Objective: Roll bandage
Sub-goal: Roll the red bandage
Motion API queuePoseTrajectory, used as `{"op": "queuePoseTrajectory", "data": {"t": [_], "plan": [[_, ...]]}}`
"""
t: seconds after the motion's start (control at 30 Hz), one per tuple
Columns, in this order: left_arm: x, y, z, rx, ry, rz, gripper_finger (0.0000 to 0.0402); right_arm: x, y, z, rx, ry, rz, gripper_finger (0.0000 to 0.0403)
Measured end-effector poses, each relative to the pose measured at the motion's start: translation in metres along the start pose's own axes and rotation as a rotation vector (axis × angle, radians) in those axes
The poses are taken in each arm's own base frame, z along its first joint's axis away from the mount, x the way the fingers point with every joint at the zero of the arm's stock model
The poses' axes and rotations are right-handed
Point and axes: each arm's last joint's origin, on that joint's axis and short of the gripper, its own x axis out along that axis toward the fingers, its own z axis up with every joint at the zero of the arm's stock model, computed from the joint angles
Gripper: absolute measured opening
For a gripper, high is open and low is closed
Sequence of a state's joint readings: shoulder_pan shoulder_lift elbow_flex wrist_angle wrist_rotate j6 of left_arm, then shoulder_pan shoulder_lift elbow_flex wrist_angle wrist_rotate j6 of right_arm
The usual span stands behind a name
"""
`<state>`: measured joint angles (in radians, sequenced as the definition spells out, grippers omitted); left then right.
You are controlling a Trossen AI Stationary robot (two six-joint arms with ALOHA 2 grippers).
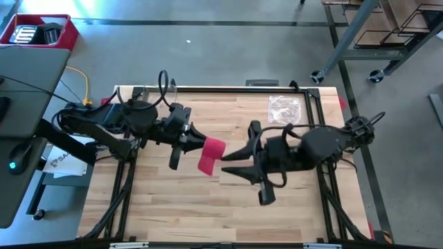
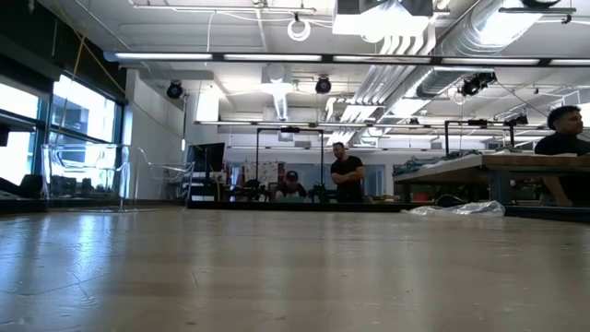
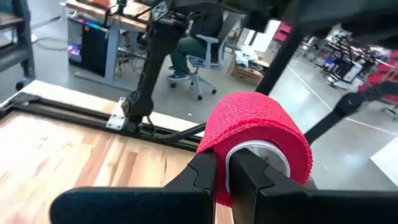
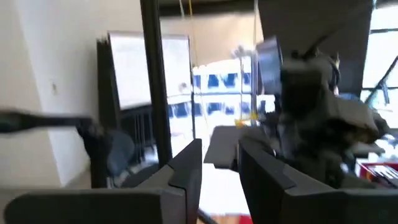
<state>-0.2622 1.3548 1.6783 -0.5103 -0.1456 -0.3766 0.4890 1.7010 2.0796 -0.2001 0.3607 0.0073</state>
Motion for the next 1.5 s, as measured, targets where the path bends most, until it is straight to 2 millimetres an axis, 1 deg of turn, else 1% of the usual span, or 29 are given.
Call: {"op": "queuePoseTrajectory", "data": {"t": [0.07, 0.17, 0.27, 0.4, 0.47, 0.6, 0.67, 0.77, 0.83, 0.93, 1.1, 1.3, 1.4, 1.5], "plan": [[0.000, 0.005, 0.000, -0.034, 0.011, 0.021, 0.0015, 0.003, 0.000, 0.002, 0.043, -0.044, -0.005, 0.0094], [0.001, 0.014, -0.001, -0.096, 0.038, 0.069, 0.0015, 0.005, -0.003, 0.002, 0.093, -0.061, -0.013, 0.0094], [0.002, 0.023, -0.002, -0.132, 0.066, 0.114, 0.0015, 0.007, -0.005, -0.001, 0.073, -0.035, -0.020, 0.0102], [0.001, 0.030, -0.005, -0.168, 0.105, 0.156, 0.0015, 0.007, -0.007, -0.005, 0.027, 0.008, -0.060, 0.0129], [0.001, 0.031, -0.008, -0.172, 0.133, 0.167, 0.0015, 0.005, -0.006, -0.009, -0.017, 0.045, -0.123, 0.0146], [0.000, 0.032, -0.010, -0.196, 0.158, 0.178, 0.0015, 0.000, -0.008, -0.021, -0.108, 0.170, -0.343, 0.0179], [0.000, 0.032, -0.011, -0.210, 0.165, 0.183, 0.0015, -0.002, -0.009, -0.027, -0.149, 0.230, -0.373, 0.0189], [0.000, 0.033, -0.013, -0.224, 0.183, 0.194, 0.0015, -0.004, -0.008, -0.035, -0.174, 0.303, -0.363, 0.0196], [0.000, 0.033, -0.014, -0.234, 0.187, 0.198, 0.0015, -0.004, -0.005, -0.038, -0.179, 0.322, -0.347, 0.0197], [0.000, 0.033, -0.014, -0.239, 0.186, 0.198, 0.0015, -0.004, 0.000, -0.040, -0.187, 0.323, -0.329, 0.0197], [0.000, 0.033, -0.014, -0.259, 0.185, 0.201, 0.0015, 0.004, 0.005, -0.045, -0.173, 0.293, -0.329, 0.0197], [0.002, 0.034, -0.015, -0.269, 0.192, 0.205, 0.0015, 0.019, 0.011, -0.067, -0.291, 0.350, -0.344, 0.0197], [0.002, 0.034, -0.015, -0.279, 0.190, 0.206, 0.0015, 0.021, 0.012, -0.070, -0.338, 0.362, -0.339, 0.0197], [0.002, 0.034, -0.015, -0.292, 0.187, 0.211, 0.0015, 0.024, 0.013, -0.076, -0.448, 0.395, -0.319, 0.0197]]}}
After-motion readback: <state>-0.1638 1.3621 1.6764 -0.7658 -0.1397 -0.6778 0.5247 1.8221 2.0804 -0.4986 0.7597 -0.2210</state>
